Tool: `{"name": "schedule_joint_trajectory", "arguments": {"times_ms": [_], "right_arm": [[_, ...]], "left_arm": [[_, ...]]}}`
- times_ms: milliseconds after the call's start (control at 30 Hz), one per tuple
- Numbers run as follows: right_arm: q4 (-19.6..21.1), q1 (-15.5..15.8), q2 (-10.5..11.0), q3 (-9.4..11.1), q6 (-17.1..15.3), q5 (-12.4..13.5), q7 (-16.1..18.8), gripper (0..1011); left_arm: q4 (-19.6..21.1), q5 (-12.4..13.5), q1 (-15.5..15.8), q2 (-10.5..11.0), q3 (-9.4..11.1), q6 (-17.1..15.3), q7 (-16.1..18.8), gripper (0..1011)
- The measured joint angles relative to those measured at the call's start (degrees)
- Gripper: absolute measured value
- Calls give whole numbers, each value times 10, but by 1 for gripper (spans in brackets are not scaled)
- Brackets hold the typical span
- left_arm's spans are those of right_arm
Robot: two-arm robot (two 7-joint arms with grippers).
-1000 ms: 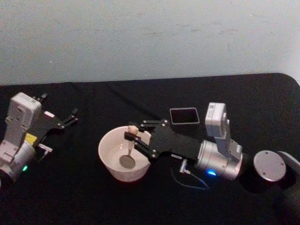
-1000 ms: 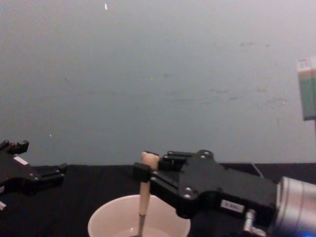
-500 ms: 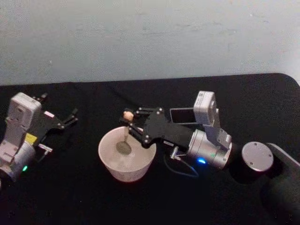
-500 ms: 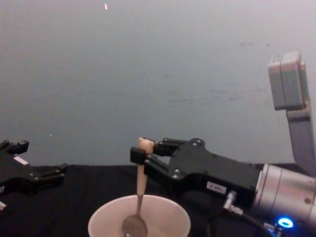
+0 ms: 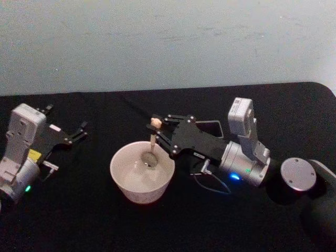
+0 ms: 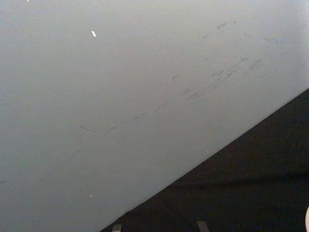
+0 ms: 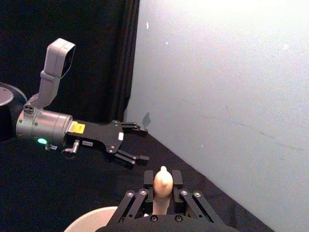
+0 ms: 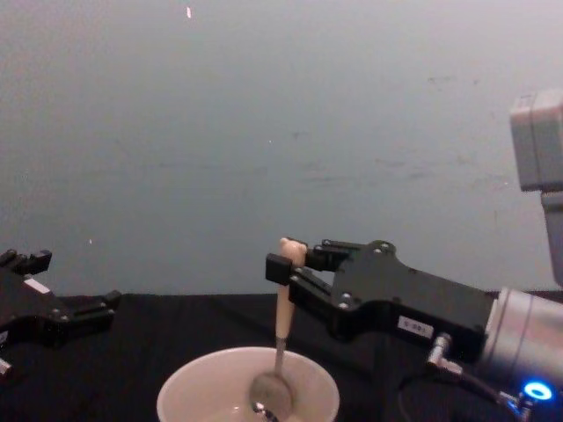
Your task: Pick up the stirring spoon with one hand, stir inside the cup, then place it back in its original position.
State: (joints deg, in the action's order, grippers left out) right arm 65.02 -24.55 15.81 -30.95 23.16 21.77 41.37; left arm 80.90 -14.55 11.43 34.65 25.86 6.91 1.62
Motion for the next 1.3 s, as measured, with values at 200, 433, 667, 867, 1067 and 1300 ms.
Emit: {"name": "schedule_joint_trajectory", "arguments": {"times_ms": [200, 433, 667, 867, 1067, 1300], "right_arm": [[16, 12, 12, 5, -5, -1, -1, 213], [52, 38, 33, 11, -17, 10, 3, 213], [82, 59, 49, 6, -27, 19, 16, 213], [93, 64, 51, -5, -31, 24, 25, 213], [78, 49, 34, -15, -30, 24, 25, 213], [39, 21, 8, -17, -20, 15, 12, 213]], "left_arm": [[0, 0, 0, 0, 0, 0, 0, 1001], [0, 0, 0, 0, 0, 0, 0, 1001], [0, 0, 0, 0, 0, 0, 0, 1001], [0, 0, 0, 0, 0, 0, 0, 1001], [0, 0, 0, 0, 0, 0, 0, 1001], [0, 0, 0, 0, 0, 0, 0, 1001]]}}
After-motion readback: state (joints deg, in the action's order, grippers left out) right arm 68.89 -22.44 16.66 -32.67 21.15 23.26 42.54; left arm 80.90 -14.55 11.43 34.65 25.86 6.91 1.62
